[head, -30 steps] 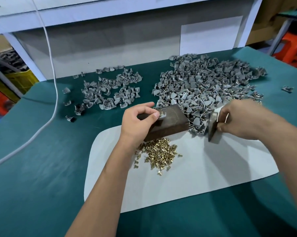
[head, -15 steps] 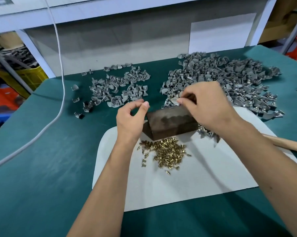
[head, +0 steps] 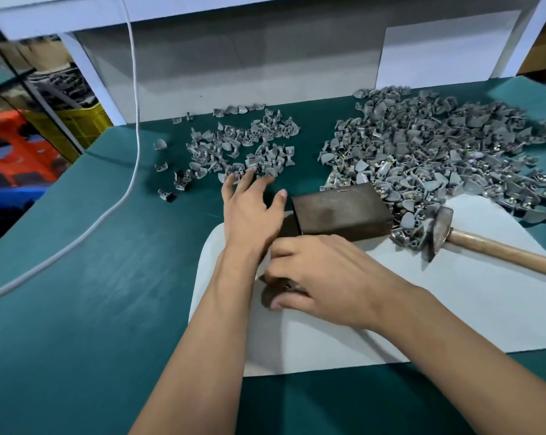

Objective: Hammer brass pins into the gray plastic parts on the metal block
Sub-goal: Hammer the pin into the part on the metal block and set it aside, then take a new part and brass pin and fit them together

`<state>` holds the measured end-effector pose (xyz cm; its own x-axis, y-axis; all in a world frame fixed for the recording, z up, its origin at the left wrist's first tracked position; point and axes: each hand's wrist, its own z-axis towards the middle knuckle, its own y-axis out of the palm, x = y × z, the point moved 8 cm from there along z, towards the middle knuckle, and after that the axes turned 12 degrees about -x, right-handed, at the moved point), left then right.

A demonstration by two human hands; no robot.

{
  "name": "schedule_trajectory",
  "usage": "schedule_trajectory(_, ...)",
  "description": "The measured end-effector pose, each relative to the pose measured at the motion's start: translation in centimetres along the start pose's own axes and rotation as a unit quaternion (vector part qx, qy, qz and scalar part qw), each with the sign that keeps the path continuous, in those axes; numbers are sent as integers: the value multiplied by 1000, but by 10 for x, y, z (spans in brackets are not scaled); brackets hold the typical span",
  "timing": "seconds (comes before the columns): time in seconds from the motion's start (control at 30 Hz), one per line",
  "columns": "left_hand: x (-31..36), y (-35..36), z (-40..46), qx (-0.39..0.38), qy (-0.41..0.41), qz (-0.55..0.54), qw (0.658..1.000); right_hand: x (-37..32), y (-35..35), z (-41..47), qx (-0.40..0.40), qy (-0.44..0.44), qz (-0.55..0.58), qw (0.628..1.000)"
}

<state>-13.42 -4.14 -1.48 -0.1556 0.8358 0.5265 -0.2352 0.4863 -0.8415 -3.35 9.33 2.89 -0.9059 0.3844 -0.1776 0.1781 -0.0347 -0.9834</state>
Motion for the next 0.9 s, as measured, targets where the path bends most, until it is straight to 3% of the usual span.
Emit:
schedule_trajectory(0.17, 2, 0, -2, 15, 11, 13, 1000, 9, 6, -2, -4, -14, 36, 999)
schedule_trajectory(0.33, 14, -9, 0, 65, 38, -2, 997, 25, 9, -10, -9, 26, 13, 1000)
schedule_trajectory(0.57, 22, -9, 22, 84, 2, 95, 992, 27, 6, -22, 25, 44, 16, 999)
schedule_trajectory(0.8, 12, -11, 23, 100, -1, 16, 995, 40, -15, -27, 139, 41, 144, 979)
schedule_trajectory(0.9, 14, -21, 14, 150, 37, -74, 985, 48, -17, -31, 163, 47, 167, 971)
